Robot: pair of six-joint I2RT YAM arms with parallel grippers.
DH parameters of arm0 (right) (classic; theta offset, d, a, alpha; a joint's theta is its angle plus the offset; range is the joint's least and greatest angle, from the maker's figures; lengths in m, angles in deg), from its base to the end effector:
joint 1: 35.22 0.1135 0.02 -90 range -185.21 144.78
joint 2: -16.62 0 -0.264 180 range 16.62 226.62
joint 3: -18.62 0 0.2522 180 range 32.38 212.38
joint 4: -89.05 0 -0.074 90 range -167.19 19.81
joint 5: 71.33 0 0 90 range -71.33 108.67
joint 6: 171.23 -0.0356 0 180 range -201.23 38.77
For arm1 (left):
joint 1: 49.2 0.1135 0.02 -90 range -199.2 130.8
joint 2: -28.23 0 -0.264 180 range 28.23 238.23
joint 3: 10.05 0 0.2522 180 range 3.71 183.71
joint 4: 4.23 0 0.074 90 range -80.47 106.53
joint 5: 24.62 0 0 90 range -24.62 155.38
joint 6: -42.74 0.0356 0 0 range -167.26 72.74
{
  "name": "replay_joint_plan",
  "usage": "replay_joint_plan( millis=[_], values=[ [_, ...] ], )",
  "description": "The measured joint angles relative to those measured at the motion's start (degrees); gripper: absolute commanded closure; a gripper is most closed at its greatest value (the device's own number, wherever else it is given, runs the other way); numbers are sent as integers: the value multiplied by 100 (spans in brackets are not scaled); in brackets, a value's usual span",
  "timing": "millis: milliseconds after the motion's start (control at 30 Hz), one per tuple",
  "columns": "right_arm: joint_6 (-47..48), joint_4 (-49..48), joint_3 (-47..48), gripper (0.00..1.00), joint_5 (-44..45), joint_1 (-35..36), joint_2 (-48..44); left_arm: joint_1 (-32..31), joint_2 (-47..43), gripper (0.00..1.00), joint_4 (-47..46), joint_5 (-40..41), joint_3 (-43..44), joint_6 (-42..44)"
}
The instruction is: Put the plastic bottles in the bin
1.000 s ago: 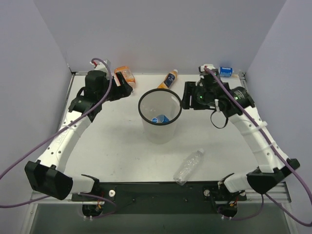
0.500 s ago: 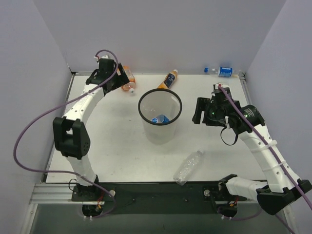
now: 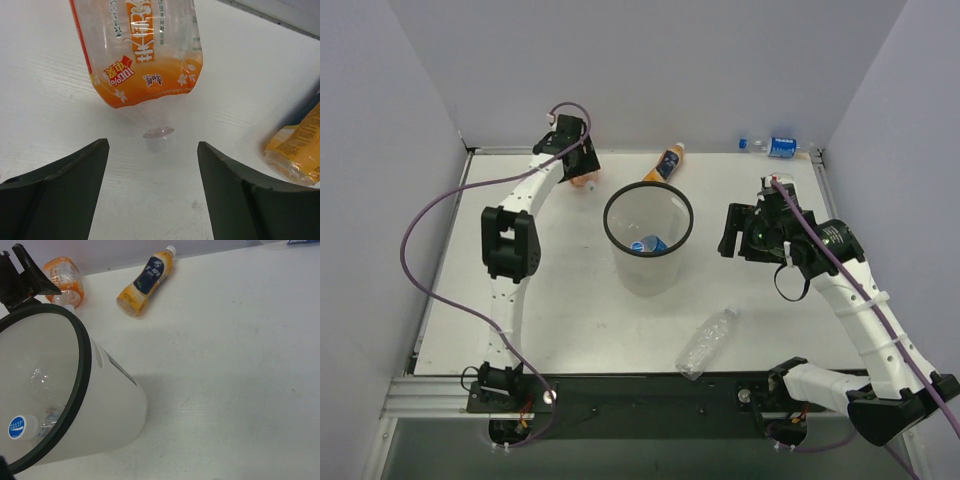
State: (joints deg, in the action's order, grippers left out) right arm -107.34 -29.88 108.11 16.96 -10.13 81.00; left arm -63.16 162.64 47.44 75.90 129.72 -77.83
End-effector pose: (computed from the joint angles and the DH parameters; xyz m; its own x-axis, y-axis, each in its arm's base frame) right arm 0.2014 0.0955 0.3942 -0.6737 0.1703 -0.7191 -0.1662 0.9132 0.3720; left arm 0.5170 -0.1218 0.2468 -0.6626 -0.3506 -0.6619 -0.2581 0.9364 -0.2376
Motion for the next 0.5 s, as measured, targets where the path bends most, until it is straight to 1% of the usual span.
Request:
replay_joint_plan(
  millis=[100,300,367,400,500],
  values=[
    [0,-20,0,32,-2,-11,2,-87,258,21,76,44,214,81],
    [11,-39,0,32,-7,-33,35,-256,503,25,190,184,256,83],
    [20,-39,0,33,-7,-37,46,-304,553,29,225,260,256,81],
    [22,-39,0,33,-9,-39,57,-330,566,33,199,280,229,83],
    [42,-42,0,33,-24,-42,94,-380,566,38,103,284,127,90]
  ],
)
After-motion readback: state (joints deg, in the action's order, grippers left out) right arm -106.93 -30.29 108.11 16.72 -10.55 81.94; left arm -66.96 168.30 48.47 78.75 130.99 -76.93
